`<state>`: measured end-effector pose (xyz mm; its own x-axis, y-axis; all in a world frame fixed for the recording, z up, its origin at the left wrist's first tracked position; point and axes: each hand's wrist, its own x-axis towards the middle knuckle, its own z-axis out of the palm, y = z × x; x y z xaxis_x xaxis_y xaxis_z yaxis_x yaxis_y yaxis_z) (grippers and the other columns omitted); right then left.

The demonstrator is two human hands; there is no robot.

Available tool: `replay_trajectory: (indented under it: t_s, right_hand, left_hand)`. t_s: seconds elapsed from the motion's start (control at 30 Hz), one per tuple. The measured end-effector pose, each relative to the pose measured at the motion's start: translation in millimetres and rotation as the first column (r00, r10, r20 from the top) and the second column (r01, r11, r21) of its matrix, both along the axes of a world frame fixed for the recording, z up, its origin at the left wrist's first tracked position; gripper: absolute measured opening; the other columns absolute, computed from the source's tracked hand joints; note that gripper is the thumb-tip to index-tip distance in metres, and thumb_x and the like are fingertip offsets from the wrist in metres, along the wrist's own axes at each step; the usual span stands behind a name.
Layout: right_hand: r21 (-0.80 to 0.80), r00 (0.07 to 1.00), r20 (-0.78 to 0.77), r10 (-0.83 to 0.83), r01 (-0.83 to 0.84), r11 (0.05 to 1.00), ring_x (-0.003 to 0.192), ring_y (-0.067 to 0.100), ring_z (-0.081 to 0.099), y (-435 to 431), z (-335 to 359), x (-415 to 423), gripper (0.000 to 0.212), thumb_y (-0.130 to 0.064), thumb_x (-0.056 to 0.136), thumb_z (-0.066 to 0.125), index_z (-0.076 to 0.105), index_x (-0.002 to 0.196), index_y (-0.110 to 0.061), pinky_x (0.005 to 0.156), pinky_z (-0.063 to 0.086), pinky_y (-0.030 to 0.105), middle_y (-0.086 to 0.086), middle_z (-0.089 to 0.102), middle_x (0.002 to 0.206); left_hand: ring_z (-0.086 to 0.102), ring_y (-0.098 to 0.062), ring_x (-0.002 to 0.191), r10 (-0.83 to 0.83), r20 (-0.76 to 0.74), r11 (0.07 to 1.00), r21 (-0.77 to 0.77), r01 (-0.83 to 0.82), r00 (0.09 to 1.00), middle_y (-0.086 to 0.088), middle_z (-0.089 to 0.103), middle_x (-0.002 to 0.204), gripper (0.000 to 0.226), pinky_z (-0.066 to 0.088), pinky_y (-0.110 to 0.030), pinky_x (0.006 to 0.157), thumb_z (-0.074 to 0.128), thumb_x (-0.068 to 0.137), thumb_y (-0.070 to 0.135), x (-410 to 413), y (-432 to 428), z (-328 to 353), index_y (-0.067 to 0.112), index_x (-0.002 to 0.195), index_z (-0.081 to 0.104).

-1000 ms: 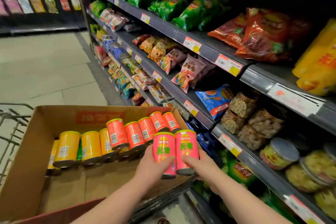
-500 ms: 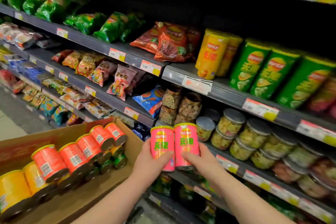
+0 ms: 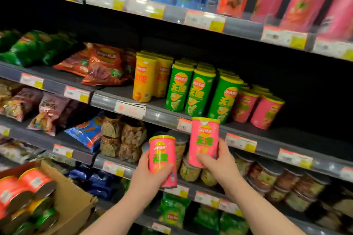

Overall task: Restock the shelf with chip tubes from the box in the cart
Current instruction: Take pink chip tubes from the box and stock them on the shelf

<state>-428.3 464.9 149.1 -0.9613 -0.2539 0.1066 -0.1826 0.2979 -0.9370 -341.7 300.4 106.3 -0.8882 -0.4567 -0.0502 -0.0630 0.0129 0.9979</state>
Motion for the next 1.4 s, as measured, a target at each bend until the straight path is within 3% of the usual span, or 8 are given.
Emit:
replay_trajectory:
  t_s: [0.13, 0.3, 0.47, 0.9, 1.03, 1.17, 1.3, 1.4]
  right_hand:
    - [-0.099, 0.976, -0.169, -0.14, 0.125, 0.987, 0.082, -0.004, 0.06, 43.6, 33.4, -40.7, 0.068, -0.01, 0.07, 0.081, 0.043, 0.125, -0.022, 0.075, 0.044, 0.018, -0.008, 0.062, 0.102]
    - [-0.084, 0.931, -0.248, -0.266, 0.253, 0.964, 0.103, 0.011, 0.051, 82.2, 55.3, -92.9, 0.079, -0.017, 0.075, 0.078, 0.034, 0.141, -0.017, 0.089, 0.037, 0.026, -0.002, 0.054, 0.118]
    - [0.048, 0.935, -0.259, -0.244, 0.265, 0.963, 0.11, 0.022, 0.054, 94.9, 56.8, -130.6, 0.069, -0.02, 0.073, 0.08, 0.044, 0.132, -0.015, 0.088, 0.038, 0.029, 0.005, 0.055, 0.121]
    - [0.263, 0.935, -0.311, -0.171, 0.258, 0.93, 0.114, 0.03, 0.054, 100.5, 46.6, -150.6, 0.077, -0.026, 0.07, 0.081, 0.038, 0.133, -0.012, 0.09, 0.042, 0.032, 0.012, 0.051, 0.128]
    - [0.137, 0.896, -0.403, -0.187, 0.261, 0.956, 0.101, 0.015, 0.053, 113.4, 49.5, -133.9, 0.046, -0.029, 0.081, 0.072, 0.049, 0.121, -0.021, 0.085, 0.044, 0.026, -0.004, 0.048, 0.111]
    - [0.077, 0.979, -0.19, 0.08, -0.066, 0.995, 0.089, 0.006, 0.059, 121.8, 54.1, -111.0, 0.018, -0.029, 0.085, 0.067, 0.058, 0.1, -0.027, 0.073, 0.045, 0.012, -0.009, 0.063, 0.098]
    - [-0.049, 0.979, 0.0, 0.203, -0.202, 0.978, 0.1, 0.004, 0.063, 131.4, 48.9, -102.6, 0.048, -0.034, 0.073, 0.079, 0.051, 0.113, -0.033, 0.082, 0.053, 0.024, -0.012, 0.065, 0.109]
    - [-0.161, 0.992, 0.011, 0.129, -0.125, 0.979, 0.102, 0.013, 0.066, 145.3, 53.6, -108.0, 0.074, -0.034, 0.059, 0.084, 0.05, 0.124, -0.025, 0.089, 0.055, 0.039, -0.004, 0.067, 0.112]
  left_hand:
    - [0.061, -0.005, 0.083, -0.069, -0.024, 0.996, 0.056, 0.07, 0.997, 0.011, 0.061, 0.093, 0.035, 0.047, -0.019, 0.064, 0.075, 0.08, 0.031, -20.0, 30.5, 13.6, 0.04, 0.094, 0.043]
    - [0.061, -0.001, 0.087, -0.043, -0.038, 0.999, 0.004, 0.043, 0.998, 0.017, 0.06, 0.1, 0.067, 0.047, -0.02, 0.069, 0.079, 0.068, 0.043, -42.5, 56.4, 25.2, 0.037, 0.12, 0.038]
    - [0.062, 0.006, 0.075, -0.041, -0.06, 0.999, -0.023, 0.04, 0.997, 0.018, 0.061, 0.096, 0.055, 0.044, -0.008, 0.054, 0.073, 0.08, 0.03, -56.8, 70.7, 31.6, 0.038, 0.119, 0.035]
    - [0.067, -0.001, 0.079, -0.061, -0.106, 0.997, -0.049, 0.056, 0.992, 0.011, 0.067, 0.1, 0.048, 0.052, -0.024, 0.072, 0.079, 0.074, 0.032, -75.5, 96.0, 44.5, 0.045, 0.105, 0.044]
    - [0.067, 0.003, 0.079, -0.131, -0.146, 0.989, -0.091, 0.118, 0.981, 0.014, 0.068, 0.098, 0.055, 0.053, -0.022, 0.07, 0.079, 0.068, 0.036, -88.2, 113.1, 57.5, 0.044, 0.111, 0.045]
    - [0.063, 0.01, 0.08, -0.189, -0.165, 0.959, -0.243, 0.146, 0.968, 0.018, 0.065, 0.1, 0.066, 0.052, -0.02, 0.074, 0.078, 0.072, 0.036, -105.8, 137.0, 66.3, 0.047, 0.121, 0.036]
    - [0.06, 0.015, 0.081, -0.242, -0.2, 0.924, -0.347, 0.162, 0.949, 0.023, 0.061, 0.1, 0.062, 0.047, -0.007, 0.064, 0.077, 0.074, 0.033, -124.2, 164.4, 74.6, 0.059, 0.11, 0.035]
    - [0.059, 0.007, 0.1, -0.314, -0.19, 0.888, -0.405, 0.217, 0.93, 0.021, 0.053, 0.124, 0.09, 0.053, -0.022, 0.086, 0.075, 0.061, 0.05, -135.9, 175.6, 77.7, 0.056, 0.135, 0.025]
